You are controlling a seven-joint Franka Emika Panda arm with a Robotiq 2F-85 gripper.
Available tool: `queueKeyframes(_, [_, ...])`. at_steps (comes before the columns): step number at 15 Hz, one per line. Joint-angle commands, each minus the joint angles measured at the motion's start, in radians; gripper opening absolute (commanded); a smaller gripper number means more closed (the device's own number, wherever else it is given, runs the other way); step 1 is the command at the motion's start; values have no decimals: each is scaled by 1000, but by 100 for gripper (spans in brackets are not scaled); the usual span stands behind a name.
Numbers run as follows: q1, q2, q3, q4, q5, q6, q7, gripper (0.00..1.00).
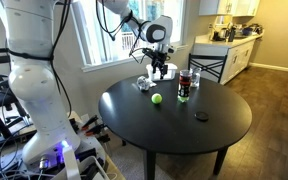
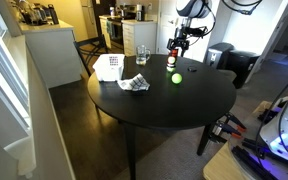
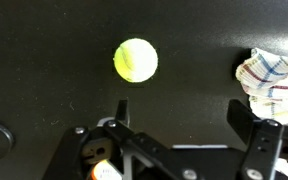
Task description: Put the tennis ball in the black container.
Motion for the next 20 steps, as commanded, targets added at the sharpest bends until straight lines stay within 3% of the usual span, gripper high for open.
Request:
queueKeyframes(1, [21, 43, 10, -28, -6, 73, 12, 100])
queueKeyframes(6, [72, 153, 22, -21, -31, 152, 38, 100])
queueKeyframes(14, [171, 214, -22, 74, -288, 11, 109, 100])
queueKeyframes(20, [182, 229, -21, 86, -356, -9, 110, 100])
